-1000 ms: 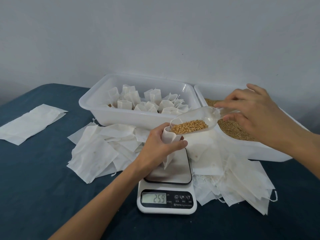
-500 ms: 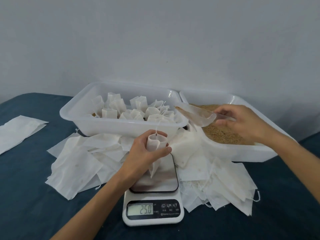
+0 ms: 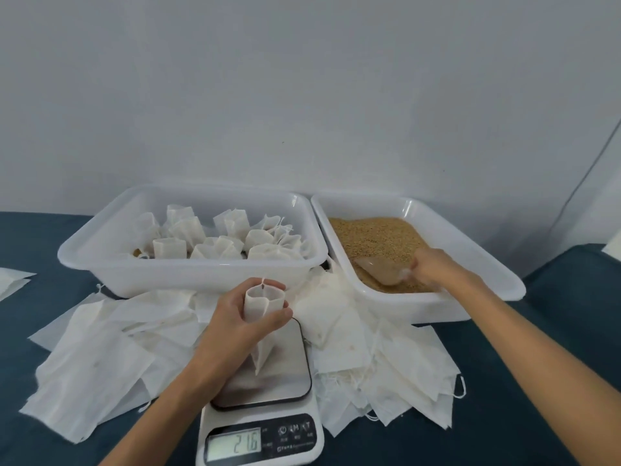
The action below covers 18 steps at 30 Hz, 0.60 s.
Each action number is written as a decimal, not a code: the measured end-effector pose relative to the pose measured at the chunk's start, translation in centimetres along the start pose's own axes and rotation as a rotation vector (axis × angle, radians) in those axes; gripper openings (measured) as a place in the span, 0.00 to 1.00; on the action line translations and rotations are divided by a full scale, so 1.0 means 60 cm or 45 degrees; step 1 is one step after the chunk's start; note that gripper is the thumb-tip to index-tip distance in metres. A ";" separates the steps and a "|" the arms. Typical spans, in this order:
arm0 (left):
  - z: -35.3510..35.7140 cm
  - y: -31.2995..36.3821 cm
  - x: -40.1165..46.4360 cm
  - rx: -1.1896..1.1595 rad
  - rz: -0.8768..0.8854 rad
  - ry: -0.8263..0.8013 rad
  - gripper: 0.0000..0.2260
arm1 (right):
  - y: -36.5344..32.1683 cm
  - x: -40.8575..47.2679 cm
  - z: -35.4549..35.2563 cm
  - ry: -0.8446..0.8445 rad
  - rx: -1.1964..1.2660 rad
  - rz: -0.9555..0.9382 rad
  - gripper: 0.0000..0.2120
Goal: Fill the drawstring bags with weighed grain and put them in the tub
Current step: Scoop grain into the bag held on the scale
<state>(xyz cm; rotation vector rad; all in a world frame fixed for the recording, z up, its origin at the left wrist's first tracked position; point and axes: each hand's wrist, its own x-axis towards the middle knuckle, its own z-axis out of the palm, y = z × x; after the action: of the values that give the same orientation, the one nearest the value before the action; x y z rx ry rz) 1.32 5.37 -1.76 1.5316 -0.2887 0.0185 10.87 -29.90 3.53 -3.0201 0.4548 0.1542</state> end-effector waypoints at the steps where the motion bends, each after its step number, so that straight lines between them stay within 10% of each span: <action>1: -0.001 -0.001 0.001 0.006 -0.006 0.008 0.11 | -0.005 -0.002 0.004 0.001 -0.041 0.002 0.11; 5: -0.004 -0.009 0.006 -0.008 -0.037 -0.019 0.07 | -0.034 -0.042 0.001 0.432 -0.131 -0.114 0.10; 8: -0.006 -0.018 0.010 0.029 -0.072 -0.021 0.04 | -0.099 -0.124 0.005 0.861 0.479 -0.590 0.10; 12: -0.008 -0.016 0.012 0.130 0.010 -0.036 0.10 | -0.186 -0.235 0.085 0.524 1.010 -1.031 0.12; 18: -0.030 0.043 0.050 0.111 0.061 0.068 0.14 | -0.201 -0.230 0.151 0.462 1.277 -0.924 0.13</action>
<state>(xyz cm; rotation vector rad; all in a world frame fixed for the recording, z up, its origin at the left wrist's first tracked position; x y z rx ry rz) 4.05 6.73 1.35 1.6077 -0.2850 0.1108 0.55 -13.54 -3.09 -2.0136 -0.4488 -0.5115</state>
